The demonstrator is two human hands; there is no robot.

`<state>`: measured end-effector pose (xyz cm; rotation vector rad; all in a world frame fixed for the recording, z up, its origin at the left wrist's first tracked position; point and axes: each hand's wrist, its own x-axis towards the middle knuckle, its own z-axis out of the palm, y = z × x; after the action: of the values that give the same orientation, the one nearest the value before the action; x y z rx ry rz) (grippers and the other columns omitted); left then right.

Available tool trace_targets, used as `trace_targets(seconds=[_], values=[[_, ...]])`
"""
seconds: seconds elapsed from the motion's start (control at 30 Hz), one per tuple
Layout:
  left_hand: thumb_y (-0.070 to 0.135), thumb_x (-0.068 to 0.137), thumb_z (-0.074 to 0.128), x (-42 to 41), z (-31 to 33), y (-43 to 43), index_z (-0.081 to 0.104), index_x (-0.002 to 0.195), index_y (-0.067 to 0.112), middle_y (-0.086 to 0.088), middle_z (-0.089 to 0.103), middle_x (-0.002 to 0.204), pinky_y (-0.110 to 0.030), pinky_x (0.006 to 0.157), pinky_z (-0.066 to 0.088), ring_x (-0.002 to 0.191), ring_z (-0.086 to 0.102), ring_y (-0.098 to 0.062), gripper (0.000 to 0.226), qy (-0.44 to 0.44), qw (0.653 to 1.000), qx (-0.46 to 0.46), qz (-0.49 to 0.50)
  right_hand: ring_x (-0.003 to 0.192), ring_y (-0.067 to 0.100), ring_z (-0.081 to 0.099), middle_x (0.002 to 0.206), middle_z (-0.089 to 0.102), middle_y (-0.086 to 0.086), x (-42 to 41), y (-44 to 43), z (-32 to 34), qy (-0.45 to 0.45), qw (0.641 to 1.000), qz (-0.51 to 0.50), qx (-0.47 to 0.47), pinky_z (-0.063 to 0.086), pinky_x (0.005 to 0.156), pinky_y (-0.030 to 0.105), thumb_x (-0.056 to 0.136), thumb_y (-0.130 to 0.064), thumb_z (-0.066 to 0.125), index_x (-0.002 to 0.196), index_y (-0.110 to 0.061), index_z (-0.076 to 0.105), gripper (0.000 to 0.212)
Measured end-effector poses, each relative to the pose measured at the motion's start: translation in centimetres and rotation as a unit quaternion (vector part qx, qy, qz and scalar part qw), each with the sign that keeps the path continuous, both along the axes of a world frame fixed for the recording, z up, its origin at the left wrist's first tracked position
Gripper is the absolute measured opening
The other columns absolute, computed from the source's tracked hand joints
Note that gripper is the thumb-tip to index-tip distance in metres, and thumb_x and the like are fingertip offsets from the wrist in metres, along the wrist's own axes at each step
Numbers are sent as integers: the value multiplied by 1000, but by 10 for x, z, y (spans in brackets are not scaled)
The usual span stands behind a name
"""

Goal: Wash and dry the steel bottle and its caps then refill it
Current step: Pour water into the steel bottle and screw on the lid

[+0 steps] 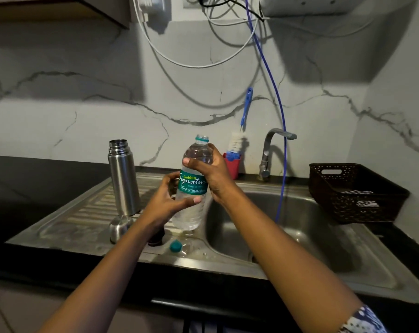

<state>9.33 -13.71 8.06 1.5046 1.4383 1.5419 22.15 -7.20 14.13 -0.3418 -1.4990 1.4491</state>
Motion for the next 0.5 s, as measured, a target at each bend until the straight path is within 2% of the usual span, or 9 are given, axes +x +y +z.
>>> trace_targets(seconds=[0.07,0.13,0.23,0.3,0.4,0.47,0.5], values=[[69,41,80,-22,5,0,46,125,29,8,58,116,-25,86,48,107,58,-6,100,-5,999,17,30,76,11,66,87,66,0,-1,1,5,7,1000,-6,1,54,75,28,75,-1,72,97,-18,54,33],[73,46,77,-55,6,4,51,119,31,4,59,115,-32,89,49,107,58,-13,88,15,989,58,134,75,11,65,86,66,-1,-9,5,6,0,1000,-5,0,54,75,28,74,-1,72,95,-19,54,33],[49,67,81,-93,6,15,50,124,22,-7,53,126,-41,98,45,117,51,-24,70,50,949,95,295,75,12,65,86,66,-1,-11,9,4,-8,1000,-7,-1,54,74,29,74,-1,73,95,-19,54,34],[35,72,81,-120,5,26,41,134,15,-13,42,137,-42,104,35,128,39,-31,76,68,921,68,377,76,13,66,88,66,-1,-21,12,-2,-16,1000,-10,-6,54,71,27,74,-2,73,96,-19,54,34],[37,65,85,-152,2,48,23,147,20,-15,28,150,-49,111,29,138,26,-36,105,14,923,7,385,81,16,66,92,67,1,-35,19,-11,-33,999,-12,-13,54,73,29,73,-6,75,98,-20,55,35],[40,57,89,-165,-2,61,10,150,26,-14,27,154,-52,111,30,138,30,-36,123,-30,941,-17,337,84,17,67,94,67,1,-43,25,-16,-50,999,-16,-9,55,77,32,73,-9,77,98,-21,55,35],[36,58,89,-168,-3,66,6,151,27,-14,28,154,-52,111,31,137,33,-35,125,-42,948,-23,315,85,17,67,95,68,1,-46,27,-18,-58,998,-16,-6,55,79,32,73,-10,77,98,-21,55,35]])
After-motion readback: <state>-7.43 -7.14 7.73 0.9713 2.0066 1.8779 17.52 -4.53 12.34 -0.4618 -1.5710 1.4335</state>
